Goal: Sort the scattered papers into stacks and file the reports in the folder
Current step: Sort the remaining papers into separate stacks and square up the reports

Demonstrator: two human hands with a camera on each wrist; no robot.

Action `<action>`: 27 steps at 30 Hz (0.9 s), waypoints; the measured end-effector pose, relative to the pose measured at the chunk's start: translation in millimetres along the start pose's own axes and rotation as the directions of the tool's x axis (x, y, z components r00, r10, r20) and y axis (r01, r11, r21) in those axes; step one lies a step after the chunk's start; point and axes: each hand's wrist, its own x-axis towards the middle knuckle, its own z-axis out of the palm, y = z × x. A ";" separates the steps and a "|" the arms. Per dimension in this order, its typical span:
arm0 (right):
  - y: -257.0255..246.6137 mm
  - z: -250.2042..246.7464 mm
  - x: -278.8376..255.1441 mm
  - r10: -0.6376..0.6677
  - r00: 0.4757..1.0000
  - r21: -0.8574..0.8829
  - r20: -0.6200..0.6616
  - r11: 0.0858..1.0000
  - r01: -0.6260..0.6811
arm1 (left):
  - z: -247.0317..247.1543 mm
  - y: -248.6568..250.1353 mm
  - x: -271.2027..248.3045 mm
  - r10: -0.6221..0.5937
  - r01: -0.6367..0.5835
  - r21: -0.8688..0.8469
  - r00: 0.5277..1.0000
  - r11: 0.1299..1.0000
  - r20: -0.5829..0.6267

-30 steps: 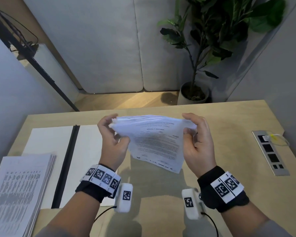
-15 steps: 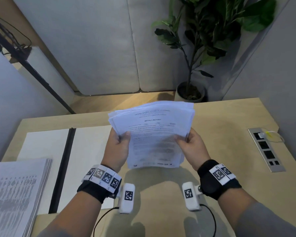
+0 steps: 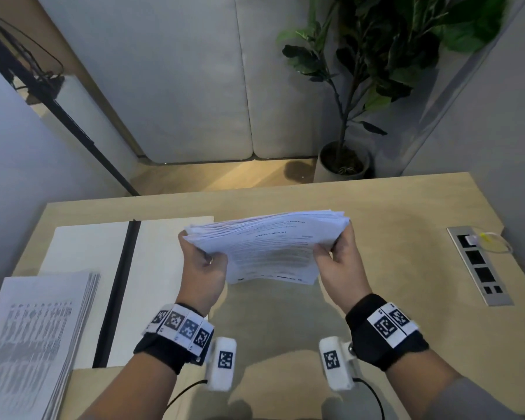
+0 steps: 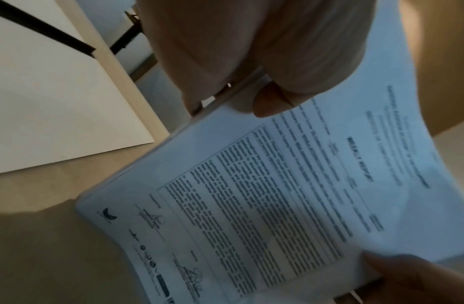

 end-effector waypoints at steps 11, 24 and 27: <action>3.9 20.9 0.6 0.096 0.994 0.097 -0.054 0.991 -0.091 | 13.7 -2.1 9.1 -0.030 0.033 -0.071 0.998 0.997 0.046; -17.0 9.7 -1.5 0.023 0.999 0.080 -0.028 0.997 -0.020 | 5.3 9.4 7.0 0.216 -0.220 0.047 0.974 0.974 0.075; 6.3 11.1 -6.9 0.118 0.993 0.006 -0.002 0.993 -0.118 | 7.3 -12.9 -4.6 0.100 -0.103 0.030 0.991 0.994 0.085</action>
